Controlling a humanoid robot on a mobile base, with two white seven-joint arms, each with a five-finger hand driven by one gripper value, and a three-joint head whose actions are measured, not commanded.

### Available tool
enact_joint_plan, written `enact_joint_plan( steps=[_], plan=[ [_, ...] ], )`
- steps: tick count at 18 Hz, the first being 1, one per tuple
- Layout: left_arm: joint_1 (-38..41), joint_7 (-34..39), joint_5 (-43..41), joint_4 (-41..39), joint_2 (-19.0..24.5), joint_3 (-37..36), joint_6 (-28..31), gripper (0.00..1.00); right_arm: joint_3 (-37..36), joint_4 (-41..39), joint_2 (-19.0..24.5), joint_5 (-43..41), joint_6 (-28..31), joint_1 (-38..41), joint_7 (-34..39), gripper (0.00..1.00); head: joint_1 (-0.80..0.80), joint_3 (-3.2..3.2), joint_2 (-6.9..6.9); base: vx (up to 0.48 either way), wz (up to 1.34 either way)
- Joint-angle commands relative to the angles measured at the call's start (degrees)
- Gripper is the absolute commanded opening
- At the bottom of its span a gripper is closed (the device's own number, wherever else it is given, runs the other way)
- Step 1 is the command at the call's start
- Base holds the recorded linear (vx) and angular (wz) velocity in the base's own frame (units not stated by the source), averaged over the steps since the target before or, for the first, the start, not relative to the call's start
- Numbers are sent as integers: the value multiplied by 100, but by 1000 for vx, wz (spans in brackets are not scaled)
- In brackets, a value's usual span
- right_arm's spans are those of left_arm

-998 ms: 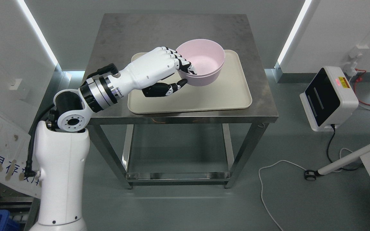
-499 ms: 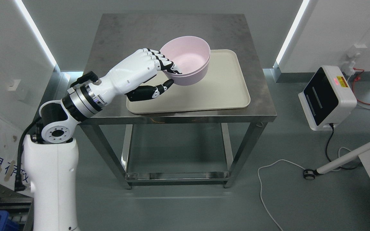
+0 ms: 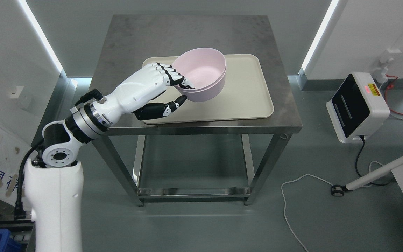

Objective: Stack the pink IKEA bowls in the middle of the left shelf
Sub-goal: 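Lift the stacked pink bowls off the tray with the left hand, then turn toward the blue bin shelf holding the bowls in the left hand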

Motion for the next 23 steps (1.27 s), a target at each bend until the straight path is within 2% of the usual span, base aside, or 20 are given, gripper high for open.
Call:
enact_joint_plan(
  steps=[1, 10, 16, 23],
  plan=[
    [98, -5, 124, -84, 100, 38, 3, 3, -62, -193, -100, -2, -4, 168, 3, 100, 0, 0, 0, -15, -2],
    [115, -5, 142, -75, 100, 12, 3, 3, -62, -193, -100, -2, 4, 168, 3, 100, 0, 0, 0, -50, -2],
    [115, 3, 142, -49, 100, -287, 3, 4, -62, -193, -100, -2, 5, 168, 3, 100, 0, 0, 0, -220, -48],
    [255, 21, 177, -40, 100, -279, 3, 4, -70, -193, -100, -2, -4, 168, 3, 100, 0, 0, 0, -282, -54]
  ],
)
